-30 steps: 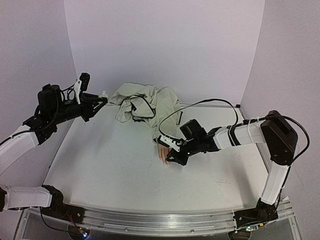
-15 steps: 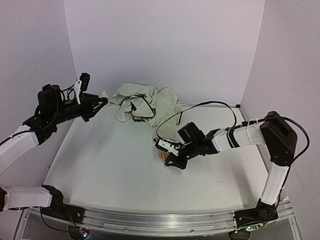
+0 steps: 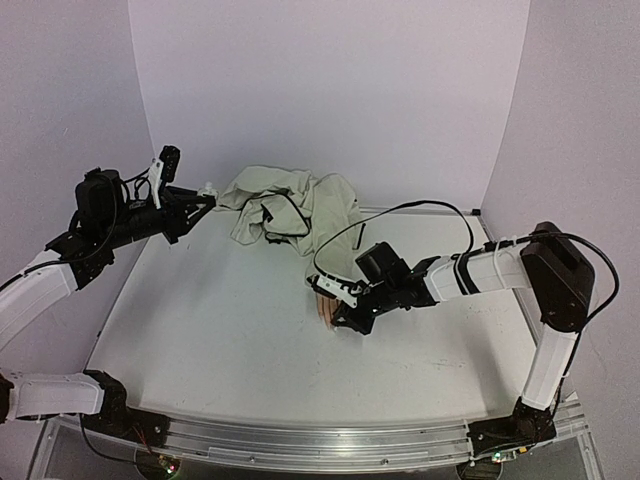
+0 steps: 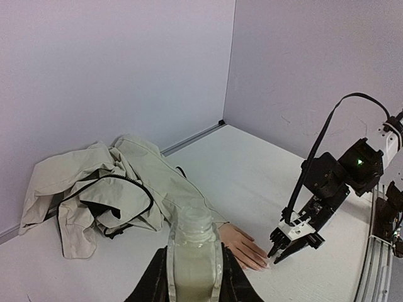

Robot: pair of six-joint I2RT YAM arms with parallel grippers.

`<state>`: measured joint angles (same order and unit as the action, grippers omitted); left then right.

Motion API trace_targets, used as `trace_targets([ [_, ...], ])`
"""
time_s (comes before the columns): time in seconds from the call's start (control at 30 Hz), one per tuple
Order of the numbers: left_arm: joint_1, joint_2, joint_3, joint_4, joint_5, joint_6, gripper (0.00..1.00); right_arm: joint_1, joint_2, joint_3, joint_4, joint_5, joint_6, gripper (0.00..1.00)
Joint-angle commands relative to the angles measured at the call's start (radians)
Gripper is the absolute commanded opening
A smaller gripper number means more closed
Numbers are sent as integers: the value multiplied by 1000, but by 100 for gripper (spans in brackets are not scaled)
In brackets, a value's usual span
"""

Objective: Paint the nails

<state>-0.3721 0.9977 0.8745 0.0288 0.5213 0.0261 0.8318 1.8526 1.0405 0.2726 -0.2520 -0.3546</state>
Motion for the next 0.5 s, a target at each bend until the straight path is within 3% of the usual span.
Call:
trace_targets([
  [0.0,6,-14,7,79,12,-1,0,3,-20,27,9,13,11,0],
  [0.47,6,-18,7,80,12,-1,0,2,-33,18,18,54,14,0],
])
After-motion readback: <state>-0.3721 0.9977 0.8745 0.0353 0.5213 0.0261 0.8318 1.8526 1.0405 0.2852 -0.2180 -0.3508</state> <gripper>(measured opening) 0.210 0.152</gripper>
